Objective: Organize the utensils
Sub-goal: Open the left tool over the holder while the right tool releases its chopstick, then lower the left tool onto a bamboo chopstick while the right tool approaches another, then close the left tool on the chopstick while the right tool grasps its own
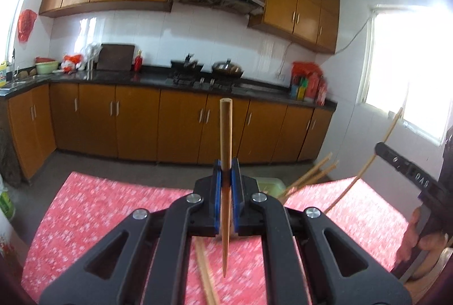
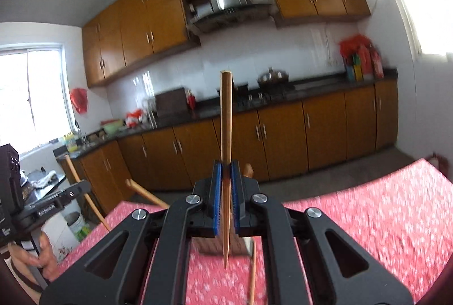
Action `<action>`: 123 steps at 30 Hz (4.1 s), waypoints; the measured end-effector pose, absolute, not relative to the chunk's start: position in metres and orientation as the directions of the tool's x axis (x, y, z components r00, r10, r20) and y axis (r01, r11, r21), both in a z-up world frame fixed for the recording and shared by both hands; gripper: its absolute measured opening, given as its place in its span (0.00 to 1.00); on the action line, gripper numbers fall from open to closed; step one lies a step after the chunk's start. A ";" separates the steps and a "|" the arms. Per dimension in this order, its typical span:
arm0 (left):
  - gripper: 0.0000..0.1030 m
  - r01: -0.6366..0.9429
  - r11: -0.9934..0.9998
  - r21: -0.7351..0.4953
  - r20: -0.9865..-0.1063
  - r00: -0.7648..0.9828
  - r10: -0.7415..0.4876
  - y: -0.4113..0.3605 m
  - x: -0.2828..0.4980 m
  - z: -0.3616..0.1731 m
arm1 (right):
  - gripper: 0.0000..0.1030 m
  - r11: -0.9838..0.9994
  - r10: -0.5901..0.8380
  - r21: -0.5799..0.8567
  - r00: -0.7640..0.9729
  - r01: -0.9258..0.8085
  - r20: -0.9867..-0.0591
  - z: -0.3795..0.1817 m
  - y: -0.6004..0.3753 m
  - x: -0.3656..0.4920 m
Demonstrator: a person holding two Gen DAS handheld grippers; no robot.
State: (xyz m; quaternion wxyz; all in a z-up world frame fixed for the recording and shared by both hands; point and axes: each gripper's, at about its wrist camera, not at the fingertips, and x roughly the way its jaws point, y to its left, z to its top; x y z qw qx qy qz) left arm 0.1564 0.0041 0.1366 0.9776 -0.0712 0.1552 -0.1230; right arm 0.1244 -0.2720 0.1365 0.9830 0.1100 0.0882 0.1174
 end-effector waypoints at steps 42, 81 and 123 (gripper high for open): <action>0.36 0.012 0.993 -0.121 -0.356 0.933 -0.055 0.045 0.154 0.074 | 0.33 0.975 0.074 0.219 0.894 0.028 -0.442 0.045 -0.322 0.147; 0.09 0.137 0.989 -0.063 -0.789 0.599 -0.133 -0.013 0.187 -0.107 | 0.08 0.988 0.136 0.153 0.616 -0.026 -0.776 -0.103 -0.282 0.175; 0.15 -0.029 0.998 -0.048 -0.776 0.630 -0.019 0.064 0.216 -0.107 | 0.09 0.994 0.046 0.100 0.650 0.046 -0.759 -0.106 -0.304 0.196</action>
